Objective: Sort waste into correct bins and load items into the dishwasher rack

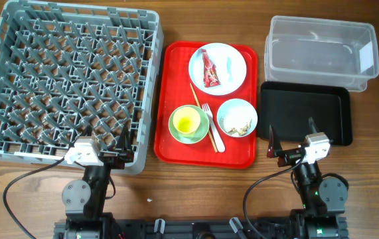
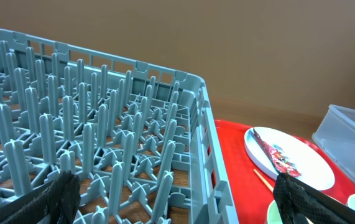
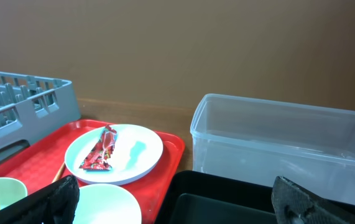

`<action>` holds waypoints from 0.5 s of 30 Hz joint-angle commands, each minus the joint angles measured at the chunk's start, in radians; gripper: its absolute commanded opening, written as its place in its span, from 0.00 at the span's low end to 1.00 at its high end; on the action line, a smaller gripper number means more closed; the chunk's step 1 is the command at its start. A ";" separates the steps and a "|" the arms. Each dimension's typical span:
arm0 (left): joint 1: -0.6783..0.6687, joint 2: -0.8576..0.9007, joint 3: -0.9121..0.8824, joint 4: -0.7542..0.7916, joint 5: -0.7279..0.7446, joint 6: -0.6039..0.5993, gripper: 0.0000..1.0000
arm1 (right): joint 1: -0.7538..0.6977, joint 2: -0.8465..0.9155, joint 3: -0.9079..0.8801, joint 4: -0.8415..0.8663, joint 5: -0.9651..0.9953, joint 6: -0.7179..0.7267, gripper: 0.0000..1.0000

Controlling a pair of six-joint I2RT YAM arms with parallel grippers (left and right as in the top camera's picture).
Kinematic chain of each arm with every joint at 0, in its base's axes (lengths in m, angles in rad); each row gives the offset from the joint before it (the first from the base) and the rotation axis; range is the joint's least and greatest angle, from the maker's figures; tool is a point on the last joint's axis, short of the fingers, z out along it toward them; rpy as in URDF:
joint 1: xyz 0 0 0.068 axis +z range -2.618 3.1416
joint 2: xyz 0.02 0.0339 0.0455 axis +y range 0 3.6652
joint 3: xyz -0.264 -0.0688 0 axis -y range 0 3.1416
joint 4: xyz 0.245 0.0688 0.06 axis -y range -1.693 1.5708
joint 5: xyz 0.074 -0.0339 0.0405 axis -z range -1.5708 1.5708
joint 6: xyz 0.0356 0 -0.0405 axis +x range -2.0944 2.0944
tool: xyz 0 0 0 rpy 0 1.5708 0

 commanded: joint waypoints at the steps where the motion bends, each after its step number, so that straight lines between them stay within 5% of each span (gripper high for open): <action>1: 0.001 -0.006 -0.009 0.023 0.002 0.001 1.00 | 0.002 -0.011 -0.001 0.012 -0.024 -0.013 1.00; 12: 0.001 0.002 0.002 0.027 0.015 -0.105 1.00 | 0.001 0.033 0.066 -0.045 -0.036 0.089 1.00; 15: 0.001 0.060 0.100 -0.081 -0.030 -0.099 1.00 | 0.001 0.150 0.163 -0.079 -0.045 0.103 1.00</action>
